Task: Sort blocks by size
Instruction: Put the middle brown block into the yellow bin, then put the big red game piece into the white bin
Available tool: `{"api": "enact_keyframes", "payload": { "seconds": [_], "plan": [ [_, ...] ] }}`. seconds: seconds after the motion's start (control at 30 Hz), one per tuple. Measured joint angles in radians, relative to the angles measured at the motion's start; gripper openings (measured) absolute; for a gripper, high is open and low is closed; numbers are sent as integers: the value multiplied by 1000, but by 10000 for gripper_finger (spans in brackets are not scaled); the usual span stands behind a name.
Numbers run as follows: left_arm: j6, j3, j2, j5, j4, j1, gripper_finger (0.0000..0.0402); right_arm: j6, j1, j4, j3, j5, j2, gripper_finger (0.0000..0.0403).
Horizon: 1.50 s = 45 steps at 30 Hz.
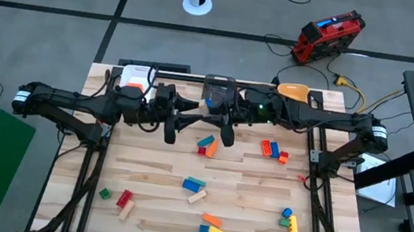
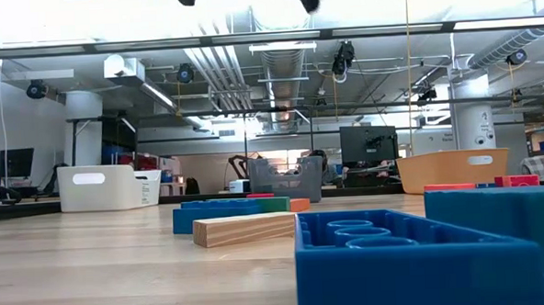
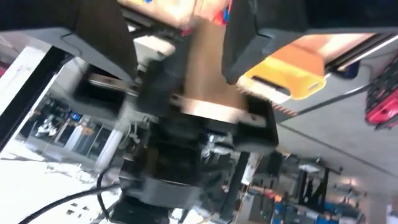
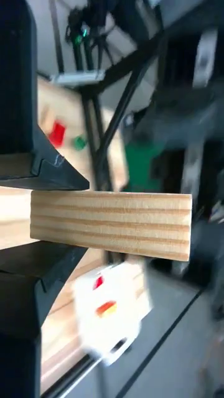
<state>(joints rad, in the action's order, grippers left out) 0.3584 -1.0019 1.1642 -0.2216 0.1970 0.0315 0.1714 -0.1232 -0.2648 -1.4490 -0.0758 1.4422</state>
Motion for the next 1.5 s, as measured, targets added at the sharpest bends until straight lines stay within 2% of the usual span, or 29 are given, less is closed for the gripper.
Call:
{"api": "enact_keyframes", "payload": {
  "seconds": [0.13, 0.27, 0.4, 0.53, 0.7, 1.03, 1.23, 1.5],
  "plan": [
    [27, 0, -29, -6, -90, -7, 234, 96, -105, -243, -18, 153, -16, 95],
    [80, 0, -54, -35, -182, -14, 235, 202, -269, -540, -53, 234, -7, 95],
    [103, 0, -71, -83, -239, -14, 233, 242, -450, -718, -48, 239, 6, 95],
    [106, 0, -81, -86, -252, -14, 233, 295, -620, -868, -45, 259, 29, 95],
    [115, 0, -85, -86, -266, -14, 233, 323, -757, -987, -10, 263, 73, 95],
    [127, 0, -84, -86, -307, -14, 233, 318, -789, -1008, 91, 261, 182, 96],
    [134, 0, -85, -86, -330, -14, 233, 289, -789, -960, 138, 261, 218, 131],
    [145, 0, -85, -86, -334, -14, 233, 284, -789, -924, 134, 261, 197, 178]
  ]
}}
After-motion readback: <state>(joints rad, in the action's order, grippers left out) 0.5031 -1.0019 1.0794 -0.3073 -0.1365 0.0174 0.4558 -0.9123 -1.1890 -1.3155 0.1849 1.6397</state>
